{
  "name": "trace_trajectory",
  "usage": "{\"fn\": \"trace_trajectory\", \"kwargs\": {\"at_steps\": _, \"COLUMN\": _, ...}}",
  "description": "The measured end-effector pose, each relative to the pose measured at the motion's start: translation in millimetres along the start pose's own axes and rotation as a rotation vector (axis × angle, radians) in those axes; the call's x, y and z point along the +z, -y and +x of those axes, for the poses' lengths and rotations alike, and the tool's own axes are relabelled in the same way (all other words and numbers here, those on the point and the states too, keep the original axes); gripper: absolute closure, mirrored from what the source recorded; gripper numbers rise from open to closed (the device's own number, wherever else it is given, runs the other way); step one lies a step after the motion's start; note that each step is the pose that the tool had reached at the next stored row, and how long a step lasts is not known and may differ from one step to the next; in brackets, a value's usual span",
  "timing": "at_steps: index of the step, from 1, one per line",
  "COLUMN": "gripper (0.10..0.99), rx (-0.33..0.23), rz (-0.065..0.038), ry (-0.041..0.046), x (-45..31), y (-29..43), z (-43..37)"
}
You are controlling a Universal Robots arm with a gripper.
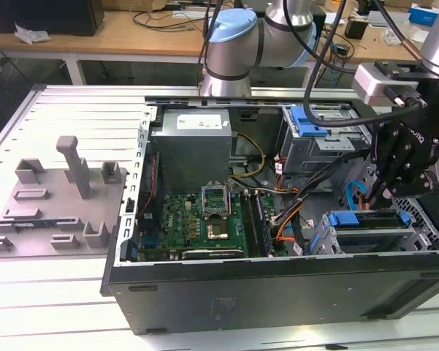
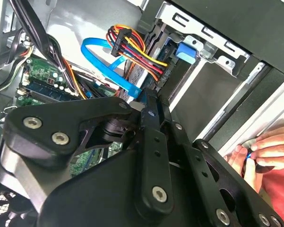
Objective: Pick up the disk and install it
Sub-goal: 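Insert the second disk wire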
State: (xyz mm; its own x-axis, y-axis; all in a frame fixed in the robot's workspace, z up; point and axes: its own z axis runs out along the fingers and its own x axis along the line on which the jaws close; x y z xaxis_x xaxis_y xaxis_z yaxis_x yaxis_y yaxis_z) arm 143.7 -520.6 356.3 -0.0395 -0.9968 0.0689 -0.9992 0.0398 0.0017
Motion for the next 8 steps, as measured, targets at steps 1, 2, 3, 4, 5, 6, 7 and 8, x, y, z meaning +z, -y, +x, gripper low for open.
{"fn": "trace_trajectory", "kwargs": {"at_steps": 1, "gripper": 0.925, "rx": 0.000, "rz": 0.000, "ry": 0.0000, "x": 0.3, "y": 0.0, "z": 0.5}}
{"fn": "trace_trajectory", "kwargs": {"at_steps": 2, "gripper": 0.925, "rx": 0.000, "rz": 0.000, "ry": 0.0001, "x": 0.6, "y": 0.0, "z": 1.0}}
{"fn": "trace_trajectory", "kwargs": {"at_steps": 3, "gripper": 0.925, "rx": 0.000, "rz": 0.000, "ry": 0.0003, "x": 1.3, "y": 0.1, "z": 1.5}}
{"fn": "trace_trajectory", "kwargs": {"at_steps": 4, "gripper": 0.925, "rx": 0.000, "rz": 0.000, "ry": 0.0002, "x": 1.6, "y": 0.1, "z": 1.9}}
{"fn": "trace_trajectory", "kwargs": {"at_steps": 5, "gripper": 0.925, "rx": 0.000, "rz": 0.000, "ry": 0.0002, "x": 2.1, "y": 0.1, "z": 2.2}}
{"fn": "trace_trajectory", "kwargs": {"at_steps": 6, "gripper": 0.925, "rx": 0.000, "rz": 0.000, "ry": -0.0002, "x": 2.8, "y": 0.1, "z": 2.6}}
{"fn": "trace_trajectory", "kwargs": {"at_steps": 7, "gripper": 0.925, "rx": 0.000, "rz": 0.000, "ry": -0.0002, "x": 3.3, "y": 0.1, "z": 2.6}}
{"fn": "trace_trajectory", "kwargs": {"at_steps": 8, "gripper": 0.925, "rx": 0.000, "rz": 0.000, "ry": 0.0000, "x": 3.6, "y": 0.1, "z": 2.6}}
